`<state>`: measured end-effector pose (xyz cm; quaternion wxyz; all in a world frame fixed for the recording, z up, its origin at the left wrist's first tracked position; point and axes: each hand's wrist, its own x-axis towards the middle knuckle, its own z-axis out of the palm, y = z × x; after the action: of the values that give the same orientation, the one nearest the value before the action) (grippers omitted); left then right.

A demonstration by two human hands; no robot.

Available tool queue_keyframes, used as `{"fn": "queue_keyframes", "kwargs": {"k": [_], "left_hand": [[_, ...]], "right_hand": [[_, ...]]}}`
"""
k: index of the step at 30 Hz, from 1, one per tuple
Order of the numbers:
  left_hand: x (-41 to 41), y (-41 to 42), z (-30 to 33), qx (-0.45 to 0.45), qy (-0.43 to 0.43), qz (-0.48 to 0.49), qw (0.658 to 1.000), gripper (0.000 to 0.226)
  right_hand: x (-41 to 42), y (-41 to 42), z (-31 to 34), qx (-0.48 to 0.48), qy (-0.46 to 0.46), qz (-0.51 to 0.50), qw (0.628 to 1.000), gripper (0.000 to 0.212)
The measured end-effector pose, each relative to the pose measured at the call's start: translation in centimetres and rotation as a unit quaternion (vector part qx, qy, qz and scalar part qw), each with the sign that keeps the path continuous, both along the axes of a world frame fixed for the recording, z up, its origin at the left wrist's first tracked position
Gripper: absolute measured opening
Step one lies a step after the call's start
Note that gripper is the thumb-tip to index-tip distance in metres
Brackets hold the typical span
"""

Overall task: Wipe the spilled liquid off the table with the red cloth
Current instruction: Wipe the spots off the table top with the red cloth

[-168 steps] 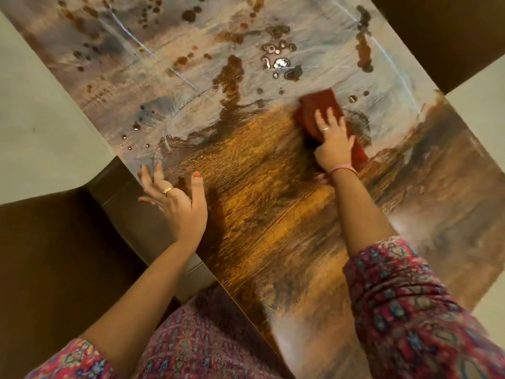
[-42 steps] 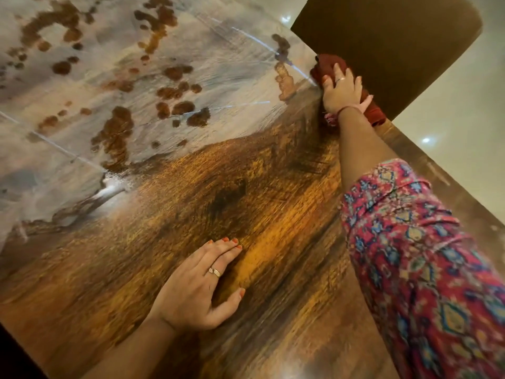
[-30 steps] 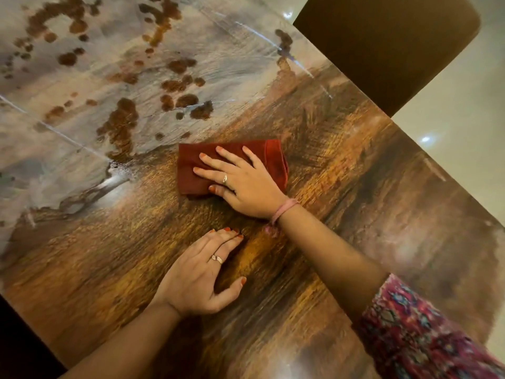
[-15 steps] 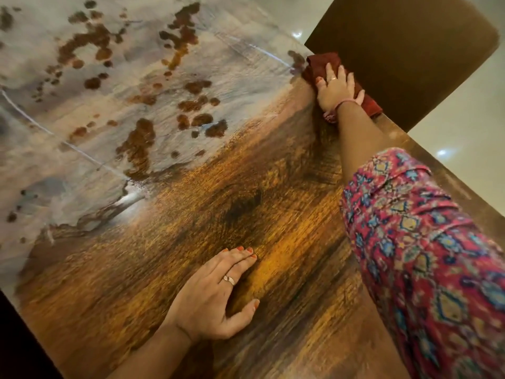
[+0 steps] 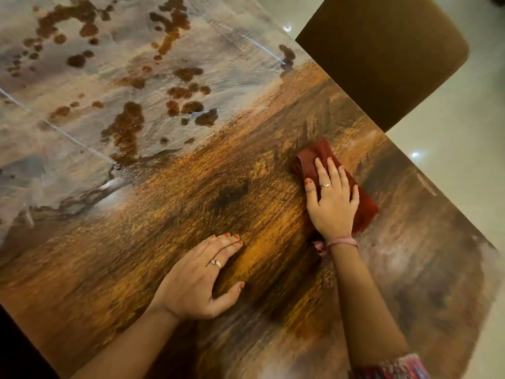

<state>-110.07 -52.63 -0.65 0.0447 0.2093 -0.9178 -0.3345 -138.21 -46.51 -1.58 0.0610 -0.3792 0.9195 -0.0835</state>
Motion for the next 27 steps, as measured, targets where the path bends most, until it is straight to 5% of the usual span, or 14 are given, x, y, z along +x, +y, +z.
{"fn": "queue_keyframes", "kwargs": {"k": [11, 18, 22, 27], "left_hand": [[0.0, 0.0, 0.3, 0.014, -0.008, -0.008, 1.000, 0.067], [0.0, 0.1, -0.1, 0.022, 0.013, 0.000, 1.000, 0.069], [0.0, 0.1, -0.2, 0.013, 0.009, -0.003, 1.000, 0.070], [0.0, -0.1, -0.1, 0.006, -0.008, -0.012, 1.000, 0.069]], "right_hand": [[-13.5, -12.0, 1.9, 0.027, -0.078, -0.099, 0.992, 0.052], [-14.7, -17.7, 1.3, 0.033, -0.098, -0.148, 0.984, 0.054], [-11.1, -21.4, 1.3, 0.043, -0.072, -0.064, 0.994, 0.053], [-1.5, -20.3, 1.3, 0.066, -0.020, 0.158, 0.985, 0.053]]}}
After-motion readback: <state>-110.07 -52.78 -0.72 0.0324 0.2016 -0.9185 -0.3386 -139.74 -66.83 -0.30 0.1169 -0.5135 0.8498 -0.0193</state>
